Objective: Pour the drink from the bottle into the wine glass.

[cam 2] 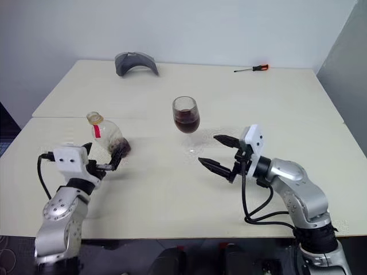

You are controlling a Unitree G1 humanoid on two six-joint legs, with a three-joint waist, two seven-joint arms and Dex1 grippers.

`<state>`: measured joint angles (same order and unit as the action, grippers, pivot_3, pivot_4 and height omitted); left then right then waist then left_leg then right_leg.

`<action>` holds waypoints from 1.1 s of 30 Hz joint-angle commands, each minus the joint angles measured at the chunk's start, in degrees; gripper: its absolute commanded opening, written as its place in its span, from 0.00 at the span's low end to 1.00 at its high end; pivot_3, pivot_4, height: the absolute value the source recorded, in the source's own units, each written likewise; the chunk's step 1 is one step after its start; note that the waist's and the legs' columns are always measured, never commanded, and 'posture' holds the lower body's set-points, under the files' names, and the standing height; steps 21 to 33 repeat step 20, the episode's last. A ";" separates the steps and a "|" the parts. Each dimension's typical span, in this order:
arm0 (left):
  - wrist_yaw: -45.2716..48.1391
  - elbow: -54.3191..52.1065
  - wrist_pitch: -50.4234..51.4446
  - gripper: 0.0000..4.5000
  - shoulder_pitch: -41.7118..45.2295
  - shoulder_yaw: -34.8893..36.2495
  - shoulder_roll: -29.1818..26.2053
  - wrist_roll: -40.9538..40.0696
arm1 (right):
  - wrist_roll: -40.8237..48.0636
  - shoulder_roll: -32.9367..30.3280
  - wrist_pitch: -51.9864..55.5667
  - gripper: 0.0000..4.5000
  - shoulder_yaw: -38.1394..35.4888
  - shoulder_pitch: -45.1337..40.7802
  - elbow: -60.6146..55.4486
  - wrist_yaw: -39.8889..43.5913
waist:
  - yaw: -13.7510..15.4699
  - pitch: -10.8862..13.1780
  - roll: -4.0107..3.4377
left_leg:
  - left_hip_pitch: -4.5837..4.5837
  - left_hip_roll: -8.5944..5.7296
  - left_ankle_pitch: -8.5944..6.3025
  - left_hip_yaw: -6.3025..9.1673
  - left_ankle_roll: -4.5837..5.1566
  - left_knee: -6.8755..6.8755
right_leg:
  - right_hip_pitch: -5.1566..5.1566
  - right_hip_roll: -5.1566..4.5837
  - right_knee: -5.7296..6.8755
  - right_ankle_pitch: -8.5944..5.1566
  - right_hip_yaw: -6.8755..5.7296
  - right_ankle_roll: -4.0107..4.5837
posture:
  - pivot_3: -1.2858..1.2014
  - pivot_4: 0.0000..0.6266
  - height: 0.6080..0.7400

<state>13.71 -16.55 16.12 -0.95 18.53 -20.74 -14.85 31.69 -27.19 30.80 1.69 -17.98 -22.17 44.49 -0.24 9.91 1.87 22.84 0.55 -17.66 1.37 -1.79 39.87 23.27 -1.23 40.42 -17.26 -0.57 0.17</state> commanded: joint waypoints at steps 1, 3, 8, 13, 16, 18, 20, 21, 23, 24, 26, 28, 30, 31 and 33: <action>-2.31 -9.29 4.00 0.99 -4.85 -0.03 0.66 0.63 | -0.19 -1.82 -2.02 1.00 -2.40 2.07 -1.54 0.61 | 0.05 -0.01 0.01 | -0.02 0.00 0.00 0.00 0.00 0.00 | -0.02 0.00 0.00 0.00 0.00 0.00 | 0.52 0.24 1.00; -3.40 -13.07 5.75 0.99 -7.98 -0.85 1.40 1.36 | -1.97 -1.96 -2.21 1.00 -3.06 3.82 -1.26 -2.02 | 0.07 -0.01 0.01 | -0.04 0.01 -0.01 0.02 0.01 -0.02 | -0.05 0.02 -0.01 0.00 0.00 0.00 | 0.52 0.24 1.00; -6.94 -20.48 8.09 0.99 -12.55 -3.92 5.24 2.65 | -11.02 3.13 -2.39 1.00 -3.30 8.30 -2.23 -17.34 | 0.12 -0.06 -0.02 | -0.04 0.01 -0.01 0.02 0.01 -0.04 | -0.07 0.02 -0.02 0.00 0.01 0.00 | 0.52 0.24 1.00; -11.83 -23.25 10.79 0.99 -14.35 -10.17 9.36 7.44 | -18.85 6.72 -2.19 1.00 -2.39 15.35 -5.38 -27.34 | 0.21 -0.15 -0.10 | -0.02 -0.02 -0.01 0.00 0.01 -0.04 | -0.08 0.02 -0.05 -0.01 0.04 -0.01 | 0.52 0.24 1.00; -12.79 -23.97 10.16 0.99 -16.56 -13.70 9.60 11.17 | -19.96 8.90 -1.49 1.00 -2.96 19.11 -7.43 -30.68 | 0.15 -0.16 -0.12 | -0.04 0.01 -0.01 -0.02 0.01 -0.07 | -0.08 0.06 -0.05 -0.01 0.07 -0.01 | 0.52 0.24 1.00; -12.49 -23.99 9.35 0.99 -18.55 -15.54 9.39 12.92 | -21.51 9.76 -2.35 1.00 -3.00 20.97 -8.02 -32.42 | 0.02 -0.23 -0.21 | -0.09 0.01 -0.01 -0.02 0.01 -0.14 | -0.08 0.08 -0.05 -0.01 0.08 0.00 | 0.52 0.24 1.00; -11.95 -24.07 9.03 0.99 -19.96 -15.49 9.91 12.47 | -22.34 10.49 -2.67 1.00 -3.22 22.14 -8.23 -33.56 | -0.04 -0.28 -0.29 | -0.14 0.01 -0.01 -0.06 0.01 -0.21 | -0.08 0.10 -0.07 -0.02 0.13 0.00 | 0.52 0.24 1.00; -11.95 -24.07 9.03 0.99 -19.96 -15.49 9.91 12.47 | -22.34 10.49 -2.67 1.00 -3.22 22.14 -8.23 -33.56 | -0.04 -0.28 -0.29 | -0.14 0.01 -0.01 -0.06 0.01 -0.21 | -0.08 0.10 -0.07 -0.02 0.13 0.00 | 0.52 0.24 1.00; -11.95 -24.07 9.03 0.99 -19.96 -15.49 9.91 12.47 | -22.34 10.49 -2.67 1.00 -3.22 22.14 -8.23 -33.56 | -0.04 -0.28 -0.29 | -0.14 0.01 -0.01 -0.06 0.01 -0.21 | -0.08 0.10 -0.07 -0.02 0.13 0.00 | 0.52 0.24 1.00; -11.95 -24.07 9.03 0.99 -19.96 -15.49 9.91 12.47 | -22.34 10.49 -2.67 1.00 -3.22 22.14 -8.23 -33.56 | -0.04 -0.28 -0.29 | -0.14 0.01 -0.01 -0.06 0.01 -0.21 | -0.08 0.10 -0.07 -0.02 0.13 0.00 | 0.52 0.24 1.00; -11.95 -24.07 9.03 0.99 -19.96 -15.49 9.91 12.47 | -22.34 10.49 -2.67 1.00 -3.22 22.14 -8.23 -33.56 | -0.04 -0.28 -0.29 | -0.14 0.01 -0.01 -0.06 0.01 -0.21 | -0.08 0.10 -0.07 -0.02 0.13 0.00 | 0.52 0.24 1.00; -11.95 -24.07 9.03 0.99 -19.96 -15.49 9.91 12.47 | -22.34 10.49 -2.67 1.00 -3.22 22.14 -8.23 -33.56 | -0.04 -0.28 -0.29 | -0.14 0.01 -0.01 -0.06 0.01 -0.21 | -0.08 0.10 -0.07 -0.02 0.13 0.00 | 0.52 0.24 1.00; -11.95 -24.07 9.03 0.99 -19.96 -15.49 9.91 12.47 | -22.34 10.49 -2.67 1.00 -3.22 22.14 -8.23 -33.56 | -0.04 -0.28 -0.29 | -0.14 0.01 -0.01 -0.06 0.01 -0.21 | -0.08 0.10 -0.07 -0.02 0.13 0.00 | 0.52 0.24 1.00; -11.95 -24.07 9.03 0.99 -19.96 -15.49 9.91 12.47 | -22.34 10.49 -2.67 1.00 -3.22 22.14 -8.23 -33.56 | -0.04 -0.28 -0.29 | -0.14 0.01 -0.01 -0.06 0.01 -0.21 | -0.08 0.10 -0.07 -0.02 0.13 0.00 | 0.52 0.24 1.00; -11.95 -24.07 9.03 0.99 -19.96 -15.49 9.91 12.47 | -22.34 10.49 -2.67 1.00 -3.22 22.14 -8.23 -33.56 | -0.04 -0.28 -0.29 | -0.14 0.01 -0.01 -0.06 0.01 -0.21 | -0.08 0.10 -0.07 -0.02 0.13 0.00 | 0.52 0.24 1.00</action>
